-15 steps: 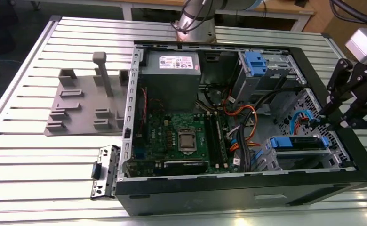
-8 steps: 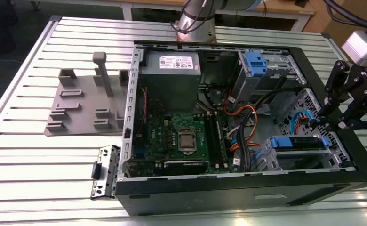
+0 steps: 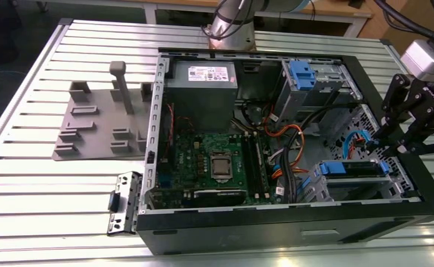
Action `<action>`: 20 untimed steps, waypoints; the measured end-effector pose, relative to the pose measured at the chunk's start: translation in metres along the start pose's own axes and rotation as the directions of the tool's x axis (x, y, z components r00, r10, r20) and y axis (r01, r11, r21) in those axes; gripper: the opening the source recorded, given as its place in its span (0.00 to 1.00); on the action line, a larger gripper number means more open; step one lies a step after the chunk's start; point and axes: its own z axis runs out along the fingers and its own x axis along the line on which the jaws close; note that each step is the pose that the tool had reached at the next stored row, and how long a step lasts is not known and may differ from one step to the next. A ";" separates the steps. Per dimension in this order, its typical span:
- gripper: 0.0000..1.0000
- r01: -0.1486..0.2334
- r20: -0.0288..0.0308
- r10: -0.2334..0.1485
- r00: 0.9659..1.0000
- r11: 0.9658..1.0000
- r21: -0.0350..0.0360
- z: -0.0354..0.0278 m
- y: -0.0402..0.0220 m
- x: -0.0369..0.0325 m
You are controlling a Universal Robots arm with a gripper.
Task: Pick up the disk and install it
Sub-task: 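Insert the first disk wire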
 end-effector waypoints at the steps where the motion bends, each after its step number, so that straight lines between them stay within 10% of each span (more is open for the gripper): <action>1: 0.41 0.000 0.000 0.000 1.000 1.000 0.000 0.0000 0.0000 0.0000; 10: 0.17 0.000 -0.001 0.000 1.000 1.000 0.000 0.0000 0.0000 0.0000; 20: 0.17 0.001 -0.001 -0.001 1.000 1.000 0.000 0.0001 0.0014 0.0023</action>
